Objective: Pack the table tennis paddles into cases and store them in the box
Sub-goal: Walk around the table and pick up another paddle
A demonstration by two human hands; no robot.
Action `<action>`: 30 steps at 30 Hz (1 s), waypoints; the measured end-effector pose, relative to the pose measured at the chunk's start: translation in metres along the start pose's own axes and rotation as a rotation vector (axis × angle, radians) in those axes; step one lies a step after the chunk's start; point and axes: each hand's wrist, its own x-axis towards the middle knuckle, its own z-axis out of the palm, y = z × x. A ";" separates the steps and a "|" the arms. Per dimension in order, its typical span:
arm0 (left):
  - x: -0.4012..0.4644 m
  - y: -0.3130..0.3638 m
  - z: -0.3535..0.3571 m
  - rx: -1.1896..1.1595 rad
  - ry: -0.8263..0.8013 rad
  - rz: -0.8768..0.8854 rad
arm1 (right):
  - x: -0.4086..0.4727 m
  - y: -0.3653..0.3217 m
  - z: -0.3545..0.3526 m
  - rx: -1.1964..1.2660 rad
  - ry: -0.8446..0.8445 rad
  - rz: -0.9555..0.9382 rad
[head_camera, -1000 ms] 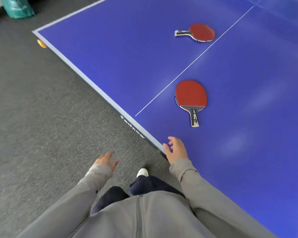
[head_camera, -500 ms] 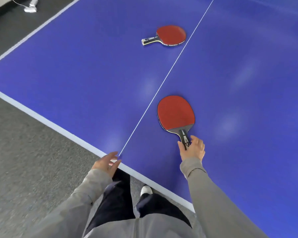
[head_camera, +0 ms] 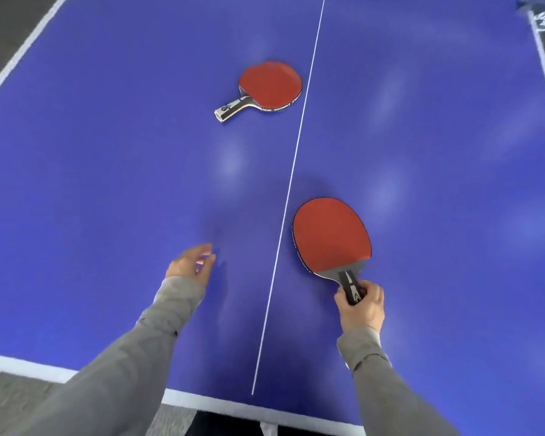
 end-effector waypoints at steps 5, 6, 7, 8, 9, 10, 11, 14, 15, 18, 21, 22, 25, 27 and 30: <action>0.108 0.037 -0.015 0.005 0.074 0.081 | 0.016 -0.055 0.032 0.143 0.104 0.088; 0.130 0.047 -0.016 0.012 0.086 0.099 | 0.021 -0.064 0.037 0.156 0.119 0.092; 0.152 0.057 -0.016 0.028 0.093 0.122 | 0.026 -0.073 0.042 0.165 0.134 0.095; 0.174 0.066 -0.015 0.052 0.095 0.145 | 0.031 -0.080 0.047 0.169 0.147 0.096; 0.194 0.076 -0.014 0.080 0.094 0.164 | 0.036 -0.087 0.051 0.171 0.157 0.096; 0.214 0.085 -0.012 0.113 0.092 0.175 | 0.041 -0.093 0.055 0.169 0.164 0.099; 0.234 0.095 -0.010 0.151 0.094 0.182 | 0.047 -0.099 0.059 0.168 0.173 0.102; 0.282 0.122 -0.002 0.260 0.126 0.208 | 0.064 -0.113 0.071 0.167 0.199 0.106; 0.295 0.129 0.002 0.282 0.129 0.212 | 0.069 -0.117 0.075 0.168 0.208 0.108; 0.325 0.140 0.011 0.374 0.113 0.231 | 0.080 -0.124 0.085 0.178 0.229 0.113; 0.342 0.146 0.016 0.450 0.131 0.296 | 0.086 -0.127 0.092 0.185 0.243 0.109; 0.346 0.149 0.016 0.435 0.114 0.304 | 0.087 -0.127 0.093 0.187 0.246 0.107; 0.353 0.156 0.014 0.350 -0.034 0.305 | 0.087 -0.126 0.095 0.176 0.258 0.103; 0.350 0.160 0.014 0.283 -0.111 0.293 | 0.086 -0.125 0.094 0.172 0.266 0.099; 0.333 0.160 0.016 0.024 -0.134 0.202 | 0.083 -0.122 0.090 0.181 0.281 0.102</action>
